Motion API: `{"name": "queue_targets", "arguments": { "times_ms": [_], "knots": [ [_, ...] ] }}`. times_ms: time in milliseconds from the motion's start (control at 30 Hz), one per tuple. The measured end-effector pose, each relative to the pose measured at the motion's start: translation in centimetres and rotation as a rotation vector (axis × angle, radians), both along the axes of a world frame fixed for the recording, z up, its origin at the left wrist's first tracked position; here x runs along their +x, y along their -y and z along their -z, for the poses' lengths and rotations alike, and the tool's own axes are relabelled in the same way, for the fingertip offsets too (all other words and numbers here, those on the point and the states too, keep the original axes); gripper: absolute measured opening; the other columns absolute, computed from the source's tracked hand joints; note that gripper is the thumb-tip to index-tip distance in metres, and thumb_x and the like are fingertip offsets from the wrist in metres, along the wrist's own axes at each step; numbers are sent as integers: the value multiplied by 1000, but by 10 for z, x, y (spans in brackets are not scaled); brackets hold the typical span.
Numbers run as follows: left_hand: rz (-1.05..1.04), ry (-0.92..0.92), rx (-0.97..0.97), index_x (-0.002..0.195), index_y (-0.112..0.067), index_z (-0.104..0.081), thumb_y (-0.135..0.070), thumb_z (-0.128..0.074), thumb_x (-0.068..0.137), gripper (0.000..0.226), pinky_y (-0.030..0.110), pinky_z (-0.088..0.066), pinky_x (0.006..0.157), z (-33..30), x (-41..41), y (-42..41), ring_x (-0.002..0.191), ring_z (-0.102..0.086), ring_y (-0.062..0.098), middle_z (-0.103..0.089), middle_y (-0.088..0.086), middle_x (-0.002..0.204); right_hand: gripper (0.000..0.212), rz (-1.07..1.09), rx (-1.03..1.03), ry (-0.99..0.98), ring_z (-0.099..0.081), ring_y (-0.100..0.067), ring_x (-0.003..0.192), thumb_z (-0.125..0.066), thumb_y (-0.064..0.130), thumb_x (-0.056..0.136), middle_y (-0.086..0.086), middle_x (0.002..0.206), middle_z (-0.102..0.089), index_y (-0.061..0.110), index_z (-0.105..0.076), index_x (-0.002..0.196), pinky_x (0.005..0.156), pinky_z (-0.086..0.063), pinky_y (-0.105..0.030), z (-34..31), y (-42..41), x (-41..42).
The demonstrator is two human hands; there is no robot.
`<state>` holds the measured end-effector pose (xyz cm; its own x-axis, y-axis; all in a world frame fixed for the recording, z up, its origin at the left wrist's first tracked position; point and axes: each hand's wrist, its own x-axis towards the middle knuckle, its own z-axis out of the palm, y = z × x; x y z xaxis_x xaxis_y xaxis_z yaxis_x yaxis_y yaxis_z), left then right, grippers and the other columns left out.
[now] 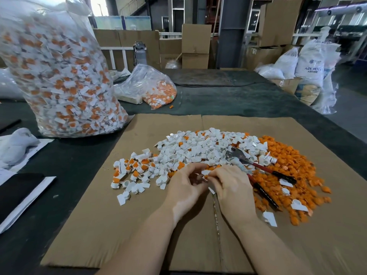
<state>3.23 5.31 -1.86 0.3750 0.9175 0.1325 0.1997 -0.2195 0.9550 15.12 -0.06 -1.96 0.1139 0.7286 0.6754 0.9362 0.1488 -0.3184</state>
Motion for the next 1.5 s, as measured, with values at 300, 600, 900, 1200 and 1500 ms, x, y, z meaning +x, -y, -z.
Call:
{"name": "queue_targets", "arguments": {
  "times_ms": [300,600,900,1200,1500],
  "knots": [
    [-47,-80,85,93,-32,-61,-10,-76,77,31,10,-42,68,1,3,2,69,-52,-1,-61,-15,79,17,-25,22,-60,-62,-25,78,-78,0,69,-3,79,-67,8,-71,82,68,-50,-40,1,4,1],
    [-50,-111,90,91,-32,-60,-9,-75,76,30,9,-41,65,2,5,3,67,-52,0,-60,-11,77,12,-53,-9,-35,-60,-23,76,-74,0,75,0,78,-64,11,-69,78,66,-48,-39,0,5,1],
    [-402,-146,171,97,-24,-65,-16,-64,88,13,15,-44,73,-18,-23,-20,84,-59,3,-63,-5,93,4,-23,68,-94,-60,-25,75,-71,2,79,-4,78,-65,5,-69,81,68,-50,-41,1,6,2],
    [-704,-656,162,115,-27,-63,-33,-58,92,24,42,-27,97,-16,-58,-52,118,-37,26,-51,6,122,7,15,57,-60,-59,-25,71,-71,0,78,-4,74,-63,6,-67,77,63,-49,-42,2,5,1],
    [-563,-582,366,109,-30,-66,-29,-61,90,20,33,-19,90,-14,-36,-38,116,-35,18,-53,-6,116,11,155,54,-79,-60,-25,70,-74,0,75,-2,72,-63,9,-66,73,63,-46,-39,6,3,2]
  ]
}}
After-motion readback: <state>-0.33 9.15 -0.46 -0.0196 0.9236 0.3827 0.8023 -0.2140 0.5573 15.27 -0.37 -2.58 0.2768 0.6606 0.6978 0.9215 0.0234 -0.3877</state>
